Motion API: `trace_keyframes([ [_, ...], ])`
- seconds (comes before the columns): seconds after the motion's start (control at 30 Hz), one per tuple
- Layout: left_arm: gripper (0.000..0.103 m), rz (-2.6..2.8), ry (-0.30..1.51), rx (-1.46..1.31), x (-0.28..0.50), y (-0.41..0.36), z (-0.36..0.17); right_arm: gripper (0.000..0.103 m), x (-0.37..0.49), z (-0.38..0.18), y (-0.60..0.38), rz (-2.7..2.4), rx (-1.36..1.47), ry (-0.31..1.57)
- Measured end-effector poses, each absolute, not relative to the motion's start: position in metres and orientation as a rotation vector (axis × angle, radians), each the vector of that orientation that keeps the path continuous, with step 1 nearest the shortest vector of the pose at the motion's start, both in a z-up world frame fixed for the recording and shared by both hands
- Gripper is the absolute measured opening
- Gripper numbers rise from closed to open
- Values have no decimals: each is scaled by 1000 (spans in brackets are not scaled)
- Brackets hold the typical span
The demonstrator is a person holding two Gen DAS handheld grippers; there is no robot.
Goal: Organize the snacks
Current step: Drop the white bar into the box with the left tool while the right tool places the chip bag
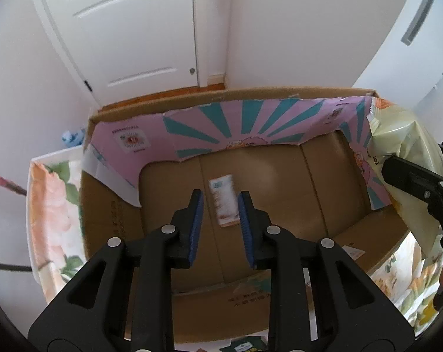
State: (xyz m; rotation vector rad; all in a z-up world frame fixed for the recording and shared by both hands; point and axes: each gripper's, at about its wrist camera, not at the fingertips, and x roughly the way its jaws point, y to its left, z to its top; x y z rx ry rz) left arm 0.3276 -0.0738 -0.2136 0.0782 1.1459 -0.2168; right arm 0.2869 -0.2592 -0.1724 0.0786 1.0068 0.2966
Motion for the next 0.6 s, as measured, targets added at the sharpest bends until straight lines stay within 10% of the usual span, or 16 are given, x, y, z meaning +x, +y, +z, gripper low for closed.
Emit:
trace_keyframes([
  [0.1,32,-196,1138,72,326,-70,-213,64,291,-179,-265,305,101,1031],
  [0.17,101,-191,1131,72,326,-68,-212,64,293,-181,-267,312,108,1044],
  [0.53,103,-132,1098,60,299,-53,-198,66,312,-189,-258,342,135,1098],
  [0.6,103,-114,1096,59,294,-49,-195,89,318,-194,-254,328,134,1100],
])
